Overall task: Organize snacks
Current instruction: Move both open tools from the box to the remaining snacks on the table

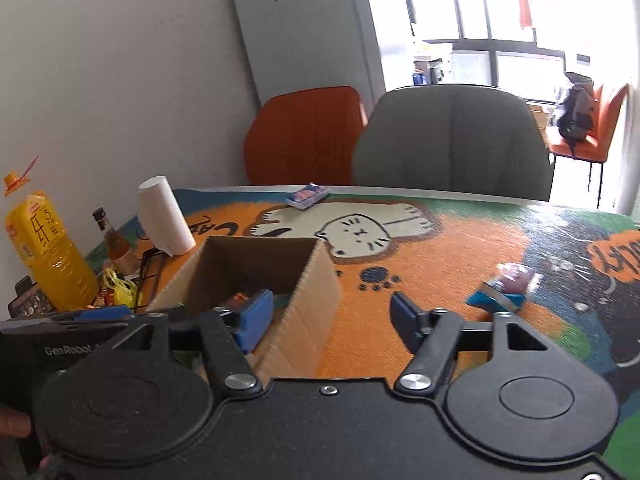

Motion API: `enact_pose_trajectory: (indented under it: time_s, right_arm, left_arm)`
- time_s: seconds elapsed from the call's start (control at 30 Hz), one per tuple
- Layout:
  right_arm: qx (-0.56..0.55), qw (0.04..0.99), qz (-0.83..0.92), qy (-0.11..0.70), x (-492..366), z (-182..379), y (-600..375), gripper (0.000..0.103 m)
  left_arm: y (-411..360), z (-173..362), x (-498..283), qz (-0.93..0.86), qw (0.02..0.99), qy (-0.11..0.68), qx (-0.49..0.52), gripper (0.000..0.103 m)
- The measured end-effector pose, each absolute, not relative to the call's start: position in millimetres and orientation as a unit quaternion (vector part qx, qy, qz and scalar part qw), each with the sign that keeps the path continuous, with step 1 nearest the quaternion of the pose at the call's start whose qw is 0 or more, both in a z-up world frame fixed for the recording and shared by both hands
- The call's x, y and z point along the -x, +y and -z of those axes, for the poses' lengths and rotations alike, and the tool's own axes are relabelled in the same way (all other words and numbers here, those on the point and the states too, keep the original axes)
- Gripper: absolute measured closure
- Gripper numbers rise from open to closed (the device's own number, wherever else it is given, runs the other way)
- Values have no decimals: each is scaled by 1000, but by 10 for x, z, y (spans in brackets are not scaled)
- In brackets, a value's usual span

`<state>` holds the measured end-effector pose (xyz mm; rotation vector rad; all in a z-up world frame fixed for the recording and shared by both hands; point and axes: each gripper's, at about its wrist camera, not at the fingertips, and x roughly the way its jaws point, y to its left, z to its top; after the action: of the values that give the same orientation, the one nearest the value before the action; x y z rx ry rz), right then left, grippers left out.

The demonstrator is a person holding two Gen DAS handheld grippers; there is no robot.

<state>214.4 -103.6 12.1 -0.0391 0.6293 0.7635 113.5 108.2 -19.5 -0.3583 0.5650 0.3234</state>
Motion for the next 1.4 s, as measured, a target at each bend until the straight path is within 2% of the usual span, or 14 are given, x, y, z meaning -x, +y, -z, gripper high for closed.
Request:
enact_pose_trajectory:
  time_s: [0.1,0.4,1.4]
  right_arm:
    - [12,884,-357,301,-2138,-124,-1201,19]
    - [-7,892,-333,306,-2172,-86,-1631,4]
    - [-56,895,-309,316,-2631,189,-2552,4]
  left_arm:
    - [986,188,-1161,-150,933,278,173,0]
    - [710,180,-1273,-121,937,282,168,0]
    - [-115,267,-1913,-80,942,291,146,0]
